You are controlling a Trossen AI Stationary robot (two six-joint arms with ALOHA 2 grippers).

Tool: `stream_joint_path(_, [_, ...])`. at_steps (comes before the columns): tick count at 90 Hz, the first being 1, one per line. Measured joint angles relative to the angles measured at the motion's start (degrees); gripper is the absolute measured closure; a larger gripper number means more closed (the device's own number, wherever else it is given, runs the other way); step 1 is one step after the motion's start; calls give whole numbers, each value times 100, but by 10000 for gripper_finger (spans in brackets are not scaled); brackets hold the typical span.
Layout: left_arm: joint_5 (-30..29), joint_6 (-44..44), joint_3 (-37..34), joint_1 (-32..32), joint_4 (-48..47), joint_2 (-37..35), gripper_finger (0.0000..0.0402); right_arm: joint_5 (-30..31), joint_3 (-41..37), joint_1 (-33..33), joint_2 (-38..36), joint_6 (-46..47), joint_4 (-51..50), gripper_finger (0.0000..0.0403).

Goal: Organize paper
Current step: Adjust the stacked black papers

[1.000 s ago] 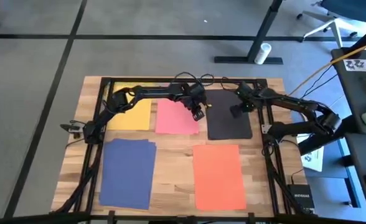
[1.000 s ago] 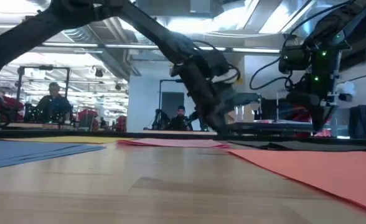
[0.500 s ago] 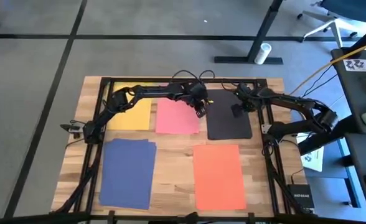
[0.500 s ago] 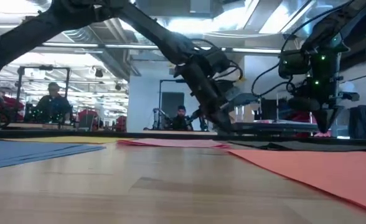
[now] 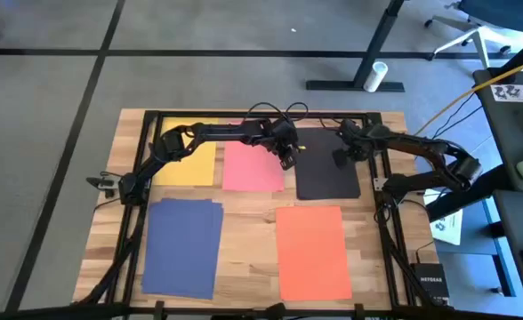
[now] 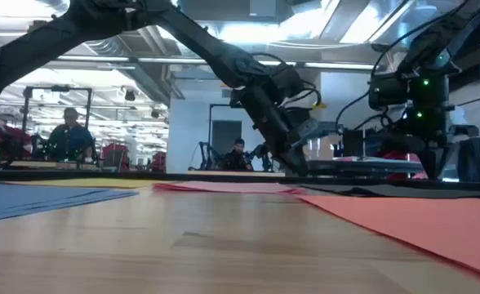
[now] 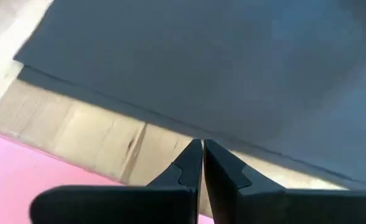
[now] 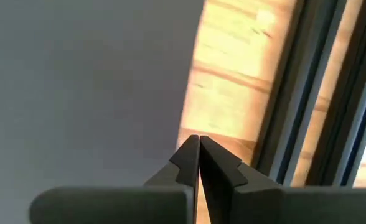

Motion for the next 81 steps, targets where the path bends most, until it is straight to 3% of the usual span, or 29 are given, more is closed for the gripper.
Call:
stream_joint_path(47, [-19, -47, 813, -51, -565, 560, 402, -131, -8, -2, 0, -5, 123, 403])
stream_joint_path(81, [-12, -91, 843, -48, -594, 604, 402, -328, -12, 0, 481, -37, 444, 403])
